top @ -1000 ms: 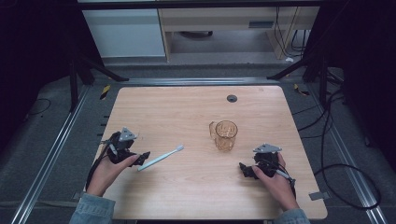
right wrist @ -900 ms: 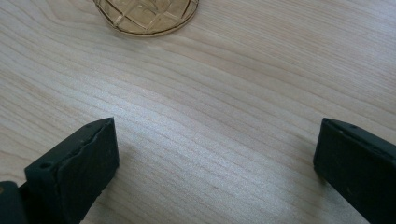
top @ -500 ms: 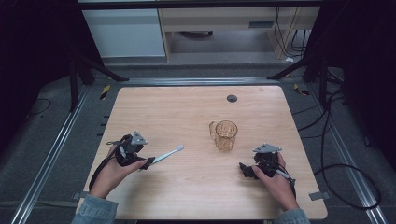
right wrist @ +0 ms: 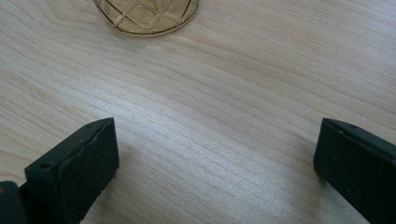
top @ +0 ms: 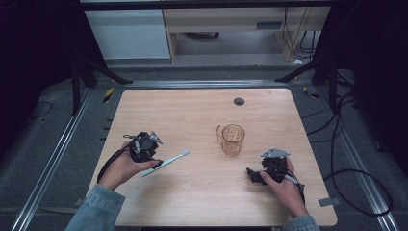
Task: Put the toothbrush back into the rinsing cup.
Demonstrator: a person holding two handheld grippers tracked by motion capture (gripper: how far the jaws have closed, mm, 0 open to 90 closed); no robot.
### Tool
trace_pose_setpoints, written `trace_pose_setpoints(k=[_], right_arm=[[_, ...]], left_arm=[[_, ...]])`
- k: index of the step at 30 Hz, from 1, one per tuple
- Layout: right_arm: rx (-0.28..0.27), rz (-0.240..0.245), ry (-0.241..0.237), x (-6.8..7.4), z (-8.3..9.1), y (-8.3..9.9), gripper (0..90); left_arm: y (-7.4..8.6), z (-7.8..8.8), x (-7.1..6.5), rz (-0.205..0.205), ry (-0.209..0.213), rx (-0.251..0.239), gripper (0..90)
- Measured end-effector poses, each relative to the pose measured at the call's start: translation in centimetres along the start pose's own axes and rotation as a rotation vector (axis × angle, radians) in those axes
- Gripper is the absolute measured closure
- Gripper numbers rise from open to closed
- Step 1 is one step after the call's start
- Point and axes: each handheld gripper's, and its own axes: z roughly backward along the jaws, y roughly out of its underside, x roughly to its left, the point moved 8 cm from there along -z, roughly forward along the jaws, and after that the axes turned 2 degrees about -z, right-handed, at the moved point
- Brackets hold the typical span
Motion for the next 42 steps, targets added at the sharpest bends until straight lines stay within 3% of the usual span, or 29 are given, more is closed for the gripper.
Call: trace_pose_setpoints(k=[4,7,11,20,42], right_arm=[[0.0,0.001,0.0,0.0,0.0,0.0,0.4],[0.0,0.001,0.0,0.0,0.0,0.0,0.4],[0.0,0.002,-0.001,0.0,0.0,0.0,0.4],[0.0,0.002,-0.002,0.0,0.0,0.0,0.4],[0.0,0.007,-0.004,0.0,0.0,0.0,0.4]], left_arm=[[-1.0,0.0,0.2,-0.028,0.016,0.06,54.1],[-1.8,0.1,0.2,-0.03,0.039,0.08,56.9],[-2.9,0.1,0.4,-0.048,0.04,0.129,58.8],[-3.8,-0.1,0.2,-0.077,0.044,0.188,61.4],[-4.1,-5.4,0.4,-0.097,0.07,0.356,67.8]])
